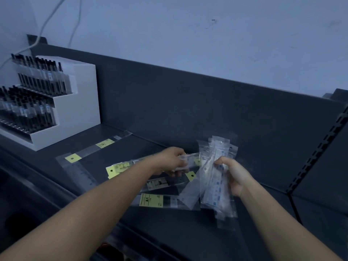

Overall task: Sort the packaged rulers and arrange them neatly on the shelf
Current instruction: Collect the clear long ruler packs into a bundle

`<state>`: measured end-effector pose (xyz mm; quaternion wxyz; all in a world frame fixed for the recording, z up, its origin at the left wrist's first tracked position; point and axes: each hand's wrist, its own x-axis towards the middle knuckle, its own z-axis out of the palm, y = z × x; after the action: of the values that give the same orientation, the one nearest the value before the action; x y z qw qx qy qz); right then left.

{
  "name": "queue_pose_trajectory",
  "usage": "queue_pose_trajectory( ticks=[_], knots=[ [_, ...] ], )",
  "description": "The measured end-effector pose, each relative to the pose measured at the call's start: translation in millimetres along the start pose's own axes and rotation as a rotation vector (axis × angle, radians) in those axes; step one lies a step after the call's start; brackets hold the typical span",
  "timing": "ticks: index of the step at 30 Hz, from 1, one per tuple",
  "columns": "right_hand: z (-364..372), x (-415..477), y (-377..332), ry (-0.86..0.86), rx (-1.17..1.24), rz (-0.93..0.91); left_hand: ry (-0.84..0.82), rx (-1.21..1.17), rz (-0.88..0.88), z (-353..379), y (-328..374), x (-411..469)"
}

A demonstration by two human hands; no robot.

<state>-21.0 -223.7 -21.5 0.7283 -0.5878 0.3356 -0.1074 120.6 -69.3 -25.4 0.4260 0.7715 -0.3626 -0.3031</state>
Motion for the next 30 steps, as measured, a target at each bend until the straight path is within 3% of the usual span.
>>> queue_pose_trajectory(
  ticks=[2, 7, 9, 10, 12, 14, 16, 19, 24, 30],
  knots=[
    [6, 6, 2, -0.014, 0.062, -0.002, -0.012, -0.09, 0.0, 10, 6, -5],
    [15, 13, 6, 0.004, 0.079, -0.018, -0.023, 0.008, -0.008, 20, 8, -14],
    [19, 15, 7, 0.017, 0.088, -0.02, 0.051, 0.026, -0.045, 3, 4, -17],
    [21, 16, 7, 0.015, 0.085, -0.022, 0.115, 0.128, -0.064, -9, -2, -17],
    [25, 16, 7, 0.001, 0.075, -0.017, 0.22, 0.59, -0.169, -36, -20, -18],
    [29, 16, 7, -0.024, 0.07, -0.006, 0.204, 0.88, -0.333, -54, -37, -23],
    [33, 16, 7, -0.044, 0.059, 0.004, 0.176, 0.79, -0.408, -62, -46, -26],
    [35, 15, 5, -0.053, 0.049, 0.012, 0.194, 0.631, -0.352, -66, -49, -24],
    [27, 13, 5, -0.066, 0.044, 0.01, 0.451, 0.669, -0.242, -90, -39, -21],
    [22, 15, 4, -0.077, 0.058, 0.022, 0.587, 0.457, -0.17, -116, -28, -21]
  ],
)
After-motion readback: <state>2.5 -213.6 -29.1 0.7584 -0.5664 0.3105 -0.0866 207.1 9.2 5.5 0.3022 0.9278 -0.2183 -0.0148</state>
